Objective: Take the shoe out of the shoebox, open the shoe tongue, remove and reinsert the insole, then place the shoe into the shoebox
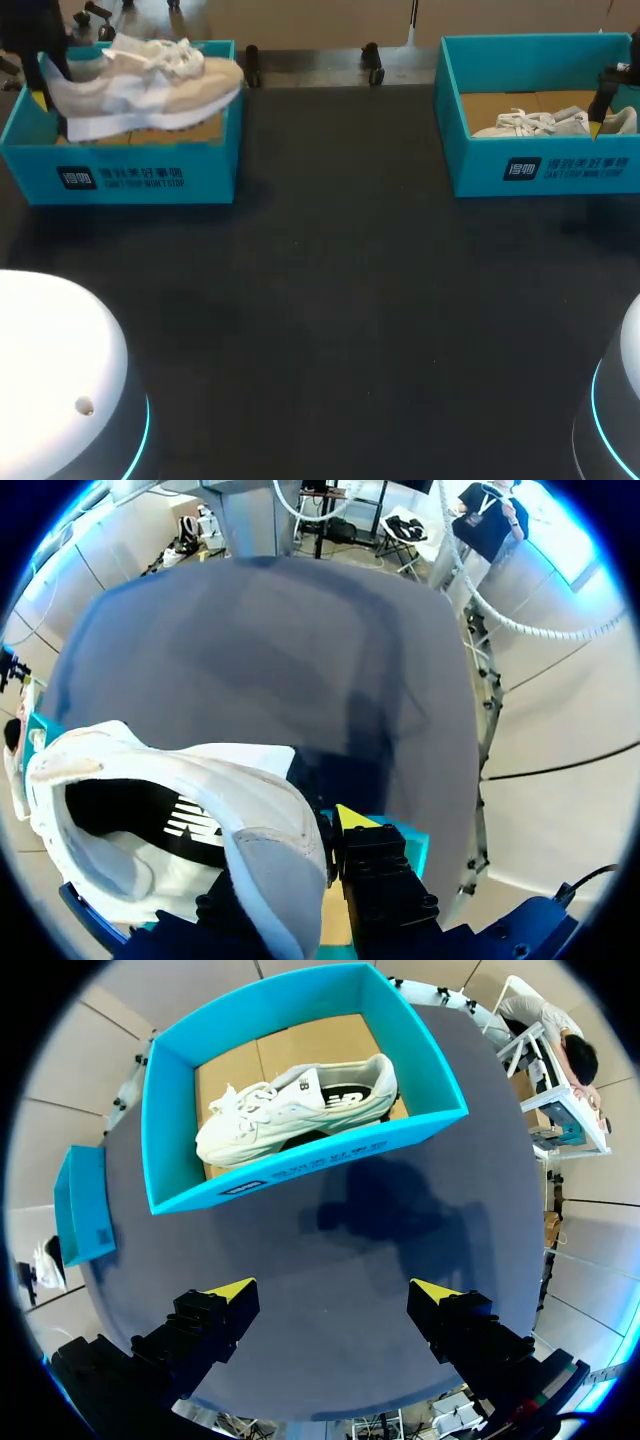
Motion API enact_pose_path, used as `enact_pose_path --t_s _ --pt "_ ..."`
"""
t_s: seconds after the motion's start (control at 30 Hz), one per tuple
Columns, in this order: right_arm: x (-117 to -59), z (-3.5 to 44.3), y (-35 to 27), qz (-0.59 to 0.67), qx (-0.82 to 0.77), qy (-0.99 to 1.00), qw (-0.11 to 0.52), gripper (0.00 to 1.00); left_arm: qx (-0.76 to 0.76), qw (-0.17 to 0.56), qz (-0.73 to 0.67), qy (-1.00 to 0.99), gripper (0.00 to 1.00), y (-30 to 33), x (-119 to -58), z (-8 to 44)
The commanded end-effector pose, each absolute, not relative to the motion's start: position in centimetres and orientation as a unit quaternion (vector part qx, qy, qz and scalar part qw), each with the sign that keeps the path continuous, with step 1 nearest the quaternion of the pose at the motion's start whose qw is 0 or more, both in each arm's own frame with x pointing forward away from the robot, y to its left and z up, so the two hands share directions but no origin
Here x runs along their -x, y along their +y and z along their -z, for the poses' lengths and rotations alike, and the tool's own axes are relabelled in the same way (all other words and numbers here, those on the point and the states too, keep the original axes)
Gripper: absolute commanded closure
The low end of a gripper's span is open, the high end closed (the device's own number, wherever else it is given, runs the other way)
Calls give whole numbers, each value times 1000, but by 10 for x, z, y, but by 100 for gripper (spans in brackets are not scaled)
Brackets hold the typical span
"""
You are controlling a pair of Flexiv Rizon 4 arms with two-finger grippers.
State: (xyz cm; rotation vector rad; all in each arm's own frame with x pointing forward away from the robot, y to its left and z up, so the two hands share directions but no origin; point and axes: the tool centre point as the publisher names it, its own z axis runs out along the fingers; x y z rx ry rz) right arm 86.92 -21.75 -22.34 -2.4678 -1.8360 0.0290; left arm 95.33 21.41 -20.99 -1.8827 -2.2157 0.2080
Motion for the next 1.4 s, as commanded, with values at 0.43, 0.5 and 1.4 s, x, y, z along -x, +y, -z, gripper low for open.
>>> enact_pose_path --t_s 0.43,0.5,1.4 --pt "-868 224 -217 -8 802 -596 32 0 665 -77 152 -727 100 173 -840 210" --pt "-868 224 -217 -8 802 -596 32 0 669 -75 152 -723 100 166 -830 213" --pt "-868 224 -217 -8 802 -596 32 0 715 -55 95 -690 100 118 -779 223"
